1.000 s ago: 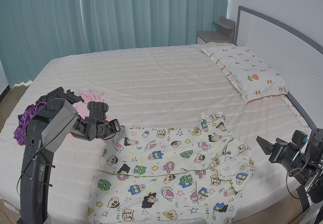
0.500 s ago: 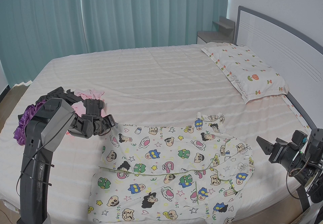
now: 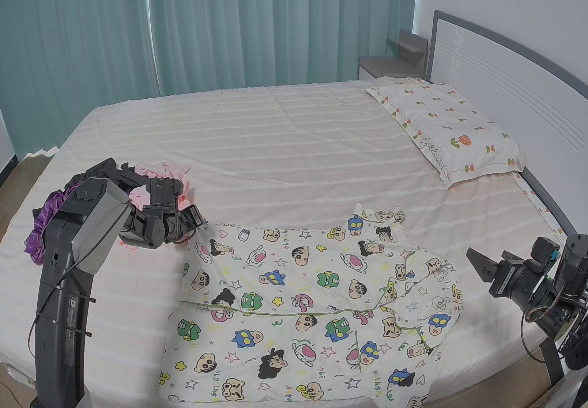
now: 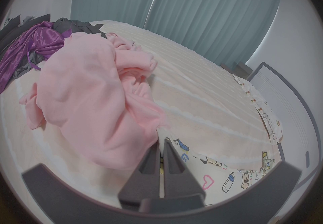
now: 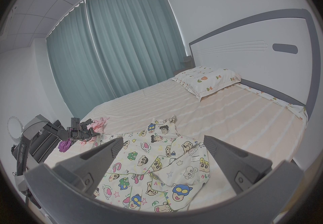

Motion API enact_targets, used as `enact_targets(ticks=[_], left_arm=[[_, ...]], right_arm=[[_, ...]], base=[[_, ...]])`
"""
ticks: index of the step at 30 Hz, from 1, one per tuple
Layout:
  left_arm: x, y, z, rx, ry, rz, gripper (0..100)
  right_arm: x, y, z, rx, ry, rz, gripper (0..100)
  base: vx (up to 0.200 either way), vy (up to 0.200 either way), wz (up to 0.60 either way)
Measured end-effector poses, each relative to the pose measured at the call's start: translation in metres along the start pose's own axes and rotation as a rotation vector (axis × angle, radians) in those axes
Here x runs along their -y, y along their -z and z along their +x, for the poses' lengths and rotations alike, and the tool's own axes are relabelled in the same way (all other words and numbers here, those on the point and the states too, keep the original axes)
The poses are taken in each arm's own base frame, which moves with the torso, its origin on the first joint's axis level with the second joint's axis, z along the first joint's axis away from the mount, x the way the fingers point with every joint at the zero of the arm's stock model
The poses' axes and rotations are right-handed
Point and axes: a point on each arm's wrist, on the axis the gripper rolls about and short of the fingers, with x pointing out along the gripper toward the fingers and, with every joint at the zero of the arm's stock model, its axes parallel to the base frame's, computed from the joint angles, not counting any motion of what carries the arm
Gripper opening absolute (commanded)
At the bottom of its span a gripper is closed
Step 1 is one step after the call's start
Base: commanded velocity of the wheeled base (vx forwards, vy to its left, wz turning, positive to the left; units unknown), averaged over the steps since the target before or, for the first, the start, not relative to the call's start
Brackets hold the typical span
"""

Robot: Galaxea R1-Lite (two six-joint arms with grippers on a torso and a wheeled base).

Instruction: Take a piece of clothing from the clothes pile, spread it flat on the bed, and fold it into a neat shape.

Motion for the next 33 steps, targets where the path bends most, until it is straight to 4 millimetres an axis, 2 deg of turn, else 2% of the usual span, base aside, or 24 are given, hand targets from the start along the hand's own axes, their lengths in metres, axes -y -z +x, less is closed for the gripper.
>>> enact_targets(ticks=[10,11,19,23,28,33], left_arm=[[-0.005,-0.003,0.0,0.009,-0.015,-0.047,0],[-0.005,-0.004,0.0,0.01,-0.014,-0.053,100],[-0.009,-0.002,-0.002,-0.005,-0.026,-0.064,100],[-0.01,-0.001,-0.009,-0.018,-0.03,-0.075,100],[-0.01,-0.003,-0.035,-0.068,0.002,-0.116,100],[-0.014,0.005,-0.077,-0.159,0.029,-0.157,100]], right_arm=[[0.0,0.0,0.0,0.0,0.001,-0.001,100],[0.0,0.0,0.0,0.0,0.0,0.0,100],[0.0,0.0,0.0,0.0,0.001,0.0,100],[0.0,0.0,0.0,0.002,0.002,0.001,100],[0.0,-0.001,-0.001,0.007,0.002,0.003,100],[-0.001,-0.001,-0.002,0.009,-0.005,0.012,100]], base=[[0.0,0.0,0.0],[0.0,0.0,0.0],[0.0,0.0,0.0],[0.0,0.0,0.0],[0.0,0.0,0.0],[0.0,0.0,0.0]])
